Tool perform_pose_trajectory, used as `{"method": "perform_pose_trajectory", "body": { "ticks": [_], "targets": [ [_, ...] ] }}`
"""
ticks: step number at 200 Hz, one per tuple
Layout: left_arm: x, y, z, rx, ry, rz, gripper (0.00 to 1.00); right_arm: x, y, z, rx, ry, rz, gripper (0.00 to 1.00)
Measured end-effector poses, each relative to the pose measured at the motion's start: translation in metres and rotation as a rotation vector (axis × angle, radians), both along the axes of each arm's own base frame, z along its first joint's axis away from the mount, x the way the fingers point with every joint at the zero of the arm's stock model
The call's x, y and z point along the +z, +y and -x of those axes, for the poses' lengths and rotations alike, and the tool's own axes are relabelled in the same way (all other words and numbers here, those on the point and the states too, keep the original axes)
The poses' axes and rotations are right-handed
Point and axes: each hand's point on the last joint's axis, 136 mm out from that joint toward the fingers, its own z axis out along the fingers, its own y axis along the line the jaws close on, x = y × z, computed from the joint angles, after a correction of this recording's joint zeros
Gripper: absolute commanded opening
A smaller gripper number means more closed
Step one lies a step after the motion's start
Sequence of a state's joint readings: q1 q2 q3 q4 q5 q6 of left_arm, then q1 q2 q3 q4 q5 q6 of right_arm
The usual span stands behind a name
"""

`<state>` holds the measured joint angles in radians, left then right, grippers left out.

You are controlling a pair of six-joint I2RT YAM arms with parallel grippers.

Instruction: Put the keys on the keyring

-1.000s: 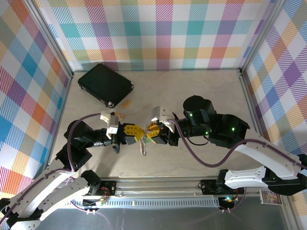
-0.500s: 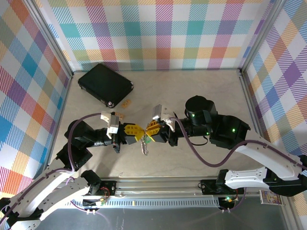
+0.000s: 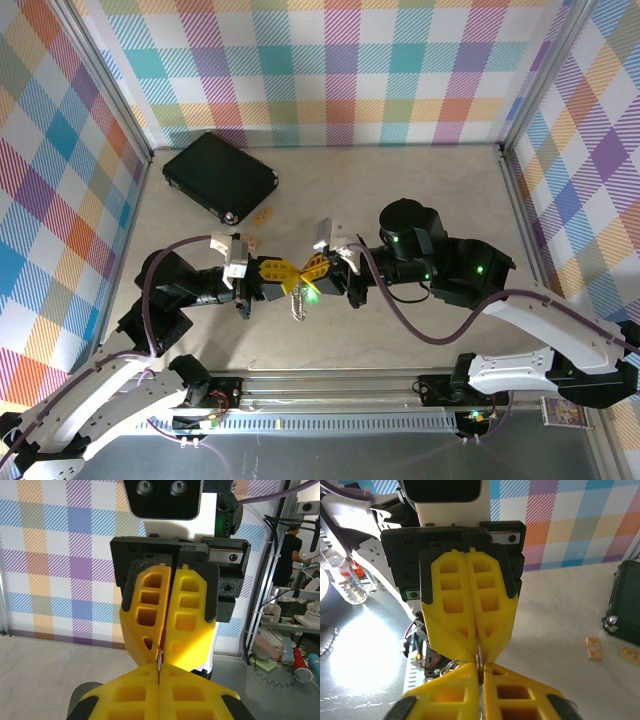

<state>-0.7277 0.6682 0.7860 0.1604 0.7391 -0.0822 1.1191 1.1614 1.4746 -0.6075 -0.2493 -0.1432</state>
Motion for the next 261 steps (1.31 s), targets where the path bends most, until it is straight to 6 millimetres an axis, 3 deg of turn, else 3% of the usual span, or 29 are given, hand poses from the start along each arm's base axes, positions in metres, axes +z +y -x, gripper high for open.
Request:
{"method": "perform_pose_trajectory", "body": {
  "ticks": [34,53,70,111,145,171,189,221,261],
  "targets": [
    [-0.003,0.0,-0.001,0.007,-0.002,-0.012,0.0,-0.003,-0.001,0.0,-0.002,0.006,0.013,0.0],
    [-0.012,-0.002,-0.005,0.021,-0.005,-0.056,0.11,-0.011,-0.003,-0.002,-0.01,0.007,0.059,0.0],
    [-0.017,-0.002,-0.01,0.048,-0.007,-0.12,0.14,-0.015,-0.003,-0.005,-0.015,-0.003,0.113,0.0],
    [-0.031,0.0,-0.02,0.097,-0.037,-0.296,0.13,-0.028,-0.004,-0.012,-0.003,-0.035,0.264,0.0],
    [-0.054,0.0,-0.024,0.097,-0.024,-0.403,0.12,-0.051,-0.005,-0.016,0.019,-0.046,0.387,0.0],
    [-0.065,-0.002,-0.026,0.088,-0.007,-0.442,0.06,-0.061,-0.008,-0.018,0.027,-0.047,0.432,0.0],
    [-0.065,-0.003,-0.025,0.081,-0.006,-0.439,0.0,-0.062,-0.009,-0.018,0.028,-0.049,0.437,0.0],
    [-0.06,-0.006,-0.023,0.068,0.006,-0.399,0.0,-0.057,-0.011,-0.017,0.023,-0.05,0.407,0.0],
    [-0.035,-0.009,-0.015,0.037,0.01,-0.265,0.0,-0.038,-0.016,-0.011,-0.001,-0.06,0.286,0.17]
  ]
}}
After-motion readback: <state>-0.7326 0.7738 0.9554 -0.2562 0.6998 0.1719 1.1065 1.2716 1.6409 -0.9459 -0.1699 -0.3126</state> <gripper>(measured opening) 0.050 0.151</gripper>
